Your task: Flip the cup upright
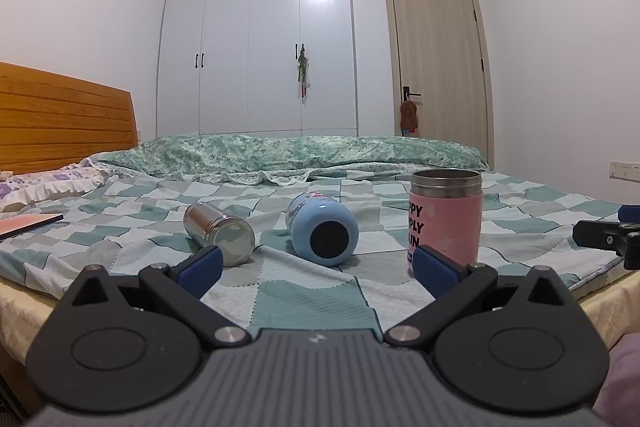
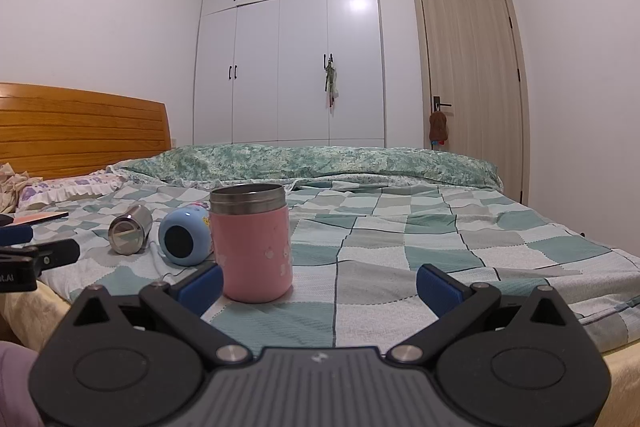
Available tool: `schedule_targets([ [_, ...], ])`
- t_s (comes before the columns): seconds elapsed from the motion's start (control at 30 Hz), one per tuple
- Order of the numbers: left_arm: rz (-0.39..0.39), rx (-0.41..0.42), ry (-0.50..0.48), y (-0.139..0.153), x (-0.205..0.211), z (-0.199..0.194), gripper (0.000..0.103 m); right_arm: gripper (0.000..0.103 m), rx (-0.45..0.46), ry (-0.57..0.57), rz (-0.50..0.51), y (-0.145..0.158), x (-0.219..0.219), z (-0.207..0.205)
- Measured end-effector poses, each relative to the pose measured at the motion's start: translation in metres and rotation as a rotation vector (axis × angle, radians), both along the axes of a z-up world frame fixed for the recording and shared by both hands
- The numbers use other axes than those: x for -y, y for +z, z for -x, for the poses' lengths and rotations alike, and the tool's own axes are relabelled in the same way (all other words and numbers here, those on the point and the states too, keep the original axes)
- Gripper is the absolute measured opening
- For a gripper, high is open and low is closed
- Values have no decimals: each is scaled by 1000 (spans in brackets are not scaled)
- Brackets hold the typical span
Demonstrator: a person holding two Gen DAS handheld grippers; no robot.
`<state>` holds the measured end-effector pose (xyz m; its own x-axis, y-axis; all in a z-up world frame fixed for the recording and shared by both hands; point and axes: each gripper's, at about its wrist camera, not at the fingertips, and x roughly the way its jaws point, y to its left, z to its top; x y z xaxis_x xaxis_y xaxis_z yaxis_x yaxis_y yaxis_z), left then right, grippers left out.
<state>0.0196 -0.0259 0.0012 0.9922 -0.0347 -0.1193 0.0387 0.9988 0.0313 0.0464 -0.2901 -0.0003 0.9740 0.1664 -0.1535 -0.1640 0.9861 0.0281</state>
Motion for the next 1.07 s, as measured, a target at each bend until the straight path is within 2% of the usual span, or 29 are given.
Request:
schedule_targets([
  [1.07, 1, 5, -10, 0, 1, -1, 103, 103, 3, 1, 6, -1, 0, 1],
])
